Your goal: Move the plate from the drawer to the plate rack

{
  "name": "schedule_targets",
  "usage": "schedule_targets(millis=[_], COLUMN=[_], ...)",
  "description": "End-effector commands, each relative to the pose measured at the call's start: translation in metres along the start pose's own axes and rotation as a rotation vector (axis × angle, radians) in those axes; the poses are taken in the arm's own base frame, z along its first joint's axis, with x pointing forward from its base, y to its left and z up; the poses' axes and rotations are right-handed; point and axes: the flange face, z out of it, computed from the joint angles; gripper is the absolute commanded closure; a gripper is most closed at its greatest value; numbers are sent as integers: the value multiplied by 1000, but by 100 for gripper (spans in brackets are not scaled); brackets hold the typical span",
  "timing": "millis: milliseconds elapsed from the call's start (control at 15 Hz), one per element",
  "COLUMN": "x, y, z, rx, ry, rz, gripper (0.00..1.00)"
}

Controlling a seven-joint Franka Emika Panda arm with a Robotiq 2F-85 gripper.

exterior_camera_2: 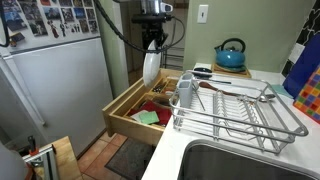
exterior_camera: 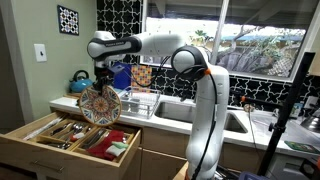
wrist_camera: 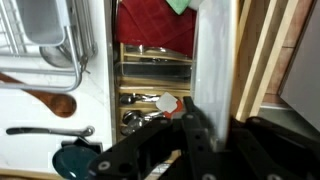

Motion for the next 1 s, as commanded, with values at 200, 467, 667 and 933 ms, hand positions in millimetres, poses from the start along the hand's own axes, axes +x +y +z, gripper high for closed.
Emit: schedule_targets(millis=[200, 467, 667, 933], x=[-2, -11, -10, -11], y=[8, 25, 25, 28], z=[-93, -133, -131, -136], rx=[-30, -17, -36, -35], ry=[80, 144, 149, 161], rz=[-368, -584, -582, -615], gripper=[97, 97, 89, 97])
